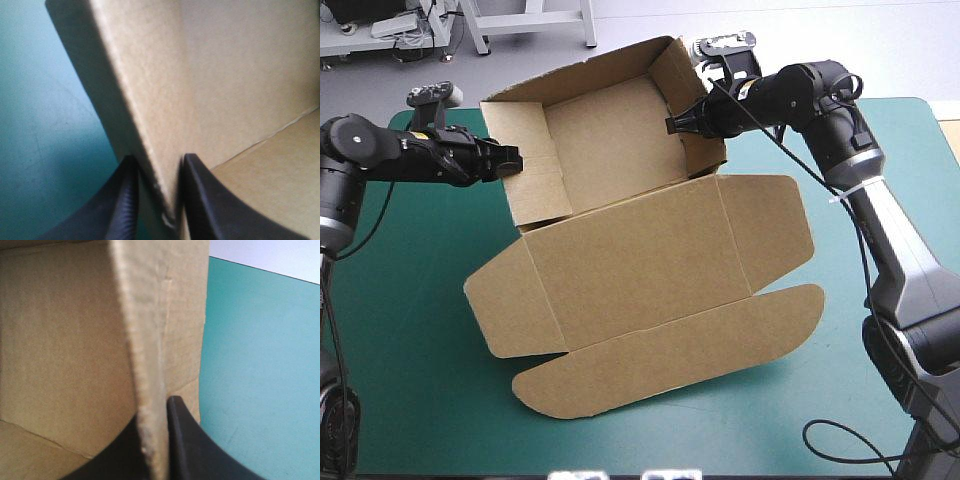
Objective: Fold the box
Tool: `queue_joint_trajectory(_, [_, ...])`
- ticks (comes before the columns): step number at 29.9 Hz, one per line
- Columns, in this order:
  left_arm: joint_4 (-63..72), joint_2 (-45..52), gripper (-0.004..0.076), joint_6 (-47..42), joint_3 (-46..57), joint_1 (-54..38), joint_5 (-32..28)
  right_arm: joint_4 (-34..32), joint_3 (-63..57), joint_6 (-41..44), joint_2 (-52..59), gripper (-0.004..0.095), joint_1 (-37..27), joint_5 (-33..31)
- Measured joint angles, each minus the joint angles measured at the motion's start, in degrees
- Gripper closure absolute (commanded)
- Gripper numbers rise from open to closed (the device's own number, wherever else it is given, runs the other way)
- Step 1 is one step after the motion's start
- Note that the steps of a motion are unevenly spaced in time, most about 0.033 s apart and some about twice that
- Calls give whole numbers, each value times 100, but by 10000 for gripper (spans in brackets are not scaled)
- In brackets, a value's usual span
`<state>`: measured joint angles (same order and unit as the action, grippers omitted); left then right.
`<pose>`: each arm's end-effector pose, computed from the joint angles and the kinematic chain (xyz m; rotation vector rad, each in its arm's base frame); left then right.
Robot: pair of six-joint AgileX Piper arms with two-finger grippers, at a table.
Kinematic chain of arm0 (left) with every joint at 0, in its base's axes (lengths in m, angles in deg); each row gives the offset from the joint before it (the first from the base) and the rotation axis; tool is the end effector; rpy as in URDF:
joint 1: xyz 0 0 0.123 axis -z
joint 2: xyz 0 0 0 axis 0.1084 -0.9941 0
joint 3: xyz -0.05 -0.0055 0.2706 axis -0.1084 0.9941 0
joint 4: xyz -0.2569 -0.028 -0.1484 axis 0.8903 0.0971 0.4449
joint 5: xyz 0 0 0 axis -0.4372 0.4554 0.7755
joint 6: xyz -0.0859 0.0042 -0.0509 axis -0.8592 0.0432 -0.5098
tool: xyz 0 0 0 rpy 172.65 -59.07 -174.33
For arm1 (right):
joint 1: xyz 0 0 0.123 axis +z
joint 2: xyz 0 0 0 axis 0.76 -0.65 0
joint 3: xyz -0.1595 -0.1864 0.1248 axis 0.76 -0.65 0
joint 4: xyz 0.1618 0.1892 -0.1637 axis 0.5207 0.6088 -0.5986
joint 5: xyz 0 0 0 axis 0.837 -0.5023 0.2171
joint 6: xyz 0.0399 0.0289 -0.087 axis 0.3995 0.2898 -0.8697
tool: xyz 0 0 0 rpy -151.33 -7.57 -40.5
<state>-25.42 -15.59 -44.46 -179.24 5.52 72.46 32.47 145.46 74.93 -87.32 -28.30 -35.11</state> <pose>0.3714 -0.0462 0.4021 0.1939 2.3554 -0.6480 0.4199 0.1895 0.4395 -0.4743 2.2068 0.5201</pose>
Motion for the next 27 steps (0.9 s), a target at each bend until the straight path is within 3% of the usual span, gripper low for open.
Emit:
queue_joint_trajectory(11, [-1244,-71,733,-879,-2,1185,-167,-1013,-29,720,155,919,0,-1097])
queue_joint_trajectory(19, [-2489,-674,733,-1736,-8,1960,176,-1205,-1261,1077,155,919,120,-1109])
queue_joint_trajectory(27, [-2825,-1264,733,-2076,-8,2220,243,-1198,-2647,1328,119,920,294,-1059])
